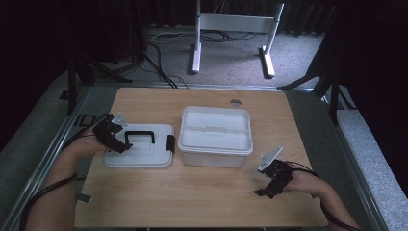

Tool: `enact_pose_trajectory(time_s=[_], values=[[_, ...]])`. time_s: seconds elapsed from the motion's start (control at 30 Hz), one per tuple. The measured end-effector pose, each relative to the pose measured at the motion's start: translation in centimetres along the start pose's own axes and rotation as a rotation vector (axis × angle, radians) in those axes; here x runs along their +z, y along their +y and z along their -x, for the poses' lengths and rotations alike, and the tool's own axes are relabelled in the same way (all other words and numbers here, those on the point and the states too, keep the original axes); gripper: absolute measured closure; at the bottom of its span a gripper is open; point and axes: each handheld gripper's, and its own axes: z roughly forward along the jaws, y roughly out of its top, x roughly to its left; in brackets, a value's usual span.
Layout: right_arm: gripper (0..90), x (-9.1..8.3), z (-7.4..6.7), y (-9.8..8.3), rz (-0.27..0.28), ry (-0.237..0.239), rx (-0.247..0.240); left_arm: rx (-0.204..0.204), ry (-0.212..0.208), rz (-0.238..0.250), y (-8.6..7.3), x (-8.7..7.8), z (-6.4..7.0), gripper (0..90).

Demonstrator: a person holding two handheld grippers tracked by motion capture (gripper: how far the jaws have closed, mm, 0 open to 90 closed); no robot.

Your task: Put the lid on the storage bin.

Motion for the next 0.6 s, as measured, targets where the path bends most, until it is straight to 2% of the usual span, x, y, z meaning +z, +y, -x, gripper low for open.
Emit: enact_pose_trajectory(time_s=[0.07, 0.23, 0.3, 0.33, 0.47, 0.6], values=[[12.4, 0.2, 0.0, -0.2, -0.004, 0.0, 0.002, 0.036, 0.007, -0.018, 0.6, 0.4, 0.0, 15.5], [12.4, 0.8, -0.1, -0.4, -0.041, 0.034, 0.008, 0.076, 0.007, -0.064, 1.5, 1.3, -0.4, 23.6], [12.2, 0.9, -0.1, -0.5, -0.043, 0.044, 0.015, 0.088, 0.014, -0.088, 1.9, 1.5, -0.6, 27.3], [12.2, 1.0, 0.0, -0.5, -0.042, 0.047, 0.016, 0.091, -0.004, -0.096, 2.1, 1.6, -0.8, 27.9], [12.2, 1.3, 0.0, -0.6, -0.051, 0.061, 0.022, 0.108, -0.004, -0.093, 2.9, 1.9, -1.0, 36.1], [12.0, 1.6, 0.1, -0.8, -0.053, 0.044, 0.014, 0.126, -0.026, -0.119, 3.6, 2.7, -0.7, 44.8]])
